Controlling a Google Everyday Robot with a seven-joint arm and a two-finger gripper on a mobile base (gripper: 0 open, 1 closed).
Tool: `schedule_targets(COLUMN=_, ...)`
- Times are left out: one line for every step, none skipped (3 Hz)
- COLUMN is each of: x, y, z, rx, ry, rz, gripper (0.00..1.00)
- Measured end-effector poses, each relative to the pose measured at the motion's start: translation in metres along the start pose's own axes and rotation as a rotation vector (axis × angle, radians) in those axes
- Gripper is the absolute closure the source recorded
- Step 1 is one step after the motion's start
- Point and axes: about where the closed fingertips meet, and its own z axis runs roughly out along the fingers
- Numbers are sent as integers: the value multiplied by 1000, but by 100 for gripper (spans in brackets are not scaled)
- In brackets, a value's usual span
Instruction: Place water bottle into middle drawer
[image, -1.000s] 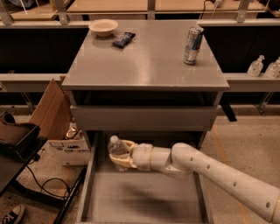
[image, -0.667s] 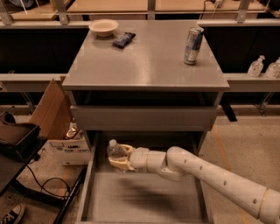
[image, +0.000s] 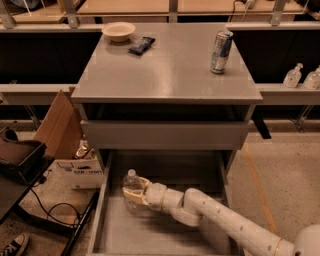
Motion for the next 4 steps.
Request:
schedule_targets(x=16, y=-2, z=3, rx=12, ry=-34, rz=33, gripper=100)
schedule_targets(x=16, y=0, z=5, rx=8, ry=-34, rz=34, gripper=82)
schedule_targets(x=16, y=1, z=6, rx=6, ry=-35, rz=35, gripper=59)
schedule_targets(x=16, y=2, z=8, rx=2, ry=-36, rz=35, gripper=35)
